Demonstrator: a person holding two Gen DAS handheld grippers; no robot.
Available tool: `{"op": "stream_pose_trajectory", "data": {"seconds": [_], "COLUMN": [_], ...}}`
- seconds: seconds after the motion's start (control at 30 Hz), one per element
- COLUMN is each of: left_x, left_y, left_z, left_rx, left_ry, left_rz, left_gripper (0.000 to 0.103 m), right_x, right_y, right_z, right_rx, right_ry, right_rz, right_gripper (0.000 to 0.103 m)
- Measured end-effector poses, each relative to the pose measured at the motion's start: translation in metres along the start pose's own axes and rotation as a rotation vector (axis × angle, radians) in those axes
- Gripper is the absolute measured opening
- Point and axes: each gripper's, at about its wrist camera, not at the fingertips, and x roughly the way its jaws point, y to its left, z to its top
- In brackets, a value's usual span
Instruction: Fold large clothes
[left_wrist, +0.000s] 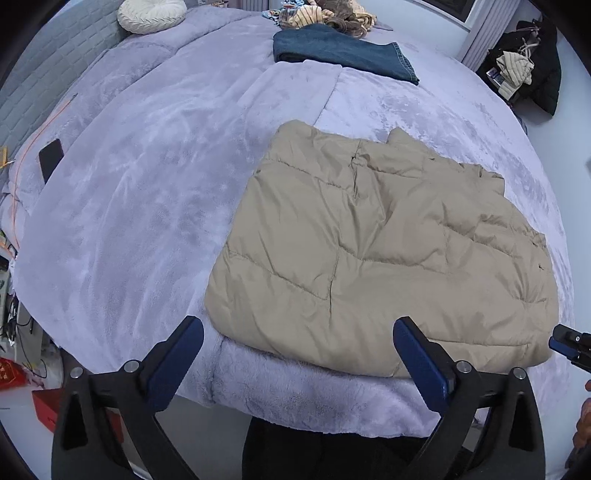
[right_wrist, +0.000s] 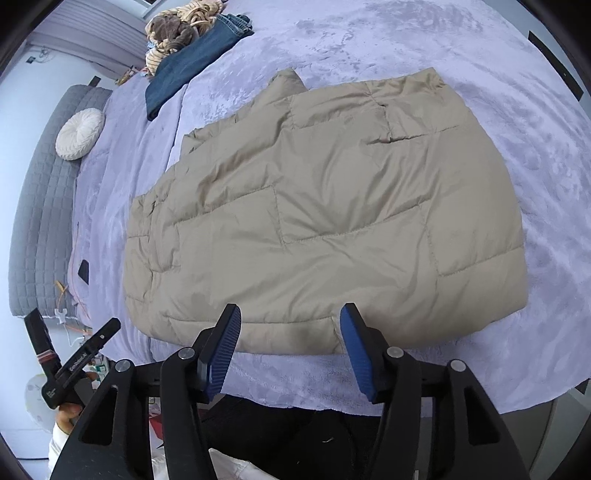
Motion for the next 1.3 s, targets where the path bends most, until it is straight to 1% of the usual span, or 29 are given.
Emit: {"op": "stream_pose_trajectory", "data": {"seconds": [0.1, 0.13, 0.2, 0.3, 0.4, 0.5, 0.53, 0.6, 0.77, 0.97, 1.1, 1.13, 1.17, 1.2, 1.23, 1.3], "left_x": [0.006, 0.008, 0.010, 0.014, 0.020, 0.029, 0.032, 0.042, 0.068, 0.092, 0.101, 0.103, 0.106, 0.108, 0.111, 0.117], "left_y": [0.000, 0.000, 0.003, 0.010, 0.019, 0.032, 0.034, 0.041, 0.052, 0.057, 0.062, 0.063, 0.065, 0.066, 0.068, 0.072], "left_z": [0.007, 0.009, 0.016, 0.028, 0.040, 0.053, 0.056, 0.062, 0.071, 0.079, 0.087, 0.090, 0.093, 0.095, 0.098, 0.103], "left_rx": [0.032, 0.042, 0.062, 0.089, 0.118, 0.134, 0.134, 0.135, 0.126, 0.122, 0.117, 0.115, 0.114, 0.113, 0.110, 0.103], "left_ry": [0.021, 0.023, 0.024, 0.029, 0.039, 0.057, 0.065, 0.087, 0.141, 0.177, 0.184, 0.185, 0.186, 0.187, 0.188, 0.192], "left_rz": [0.001, 0.001, 0.000, -0.014, -0.013, -0.023, -0.026, -0.034, -0.058, -0.099, -0.146, -0.155, -0.169, -0.179, -0.186, -0.206], "left_gripper": [0.103, 0.103, 0.103, 0.103, 0.103, 0.103, 0.103, 0.103, 0.103, 0.103, 0.103, 0.103, 0.103, 0.103, 0.103, 0.103], "right_x": [0.001, 0.002, 0.006, 0.016, 0.031, 0.042, 0.045, 0.051, 0.067, 0.084, 0.093, 0.095, 0.097, 0.099, 0.100, 0.105], "right_y": [0.001, 0.002, 0.007, 0.023, 0.045, 0.064, 0.069, 0.077, 0.088, 0.098, 0.104, 0.106, 0.107, 0.110, 0.113, 0.119], "right_z": [-0.004, -0.004, -0.002, 0.001, 0.003, 0.005, 0.005, 0.006, 0.009, 0.014, 0.020, 0.021, 0.023, 0.025, 0.026, 0.028], "right_rx": [0.021, 0.033, 0.054, 0.072, 0.063, 0.059, 0.060, 0.068, 0.088, 0.097, 0.093, 0.092, 0.090, 0.087, 0.081, 0.063], "right_ry": [-0.014, -0.019, -0.032, -0.038, -0.026, -0.029, -0.031, -0.032, -0.002, 0.029, 0.024, 0.022, 0.021, 0.015, 0.005, 0.004], "right_rz": [-0.001, 0.002, 0.000, -0.006, -0.010, -0.020, -0.024, -0.032, -0.061, -0.079, -0.082, -0.077, -0.071, -0.063, -0.057, -0.052], "right_gripper": [0.062, 0.065, 0.066, 0.066, 0.067, 0.073, 0.082, 0.082, 0.082, 0.082, 0.082, 0.083, 0.094, 0.100, 0.103, 0.103]}}
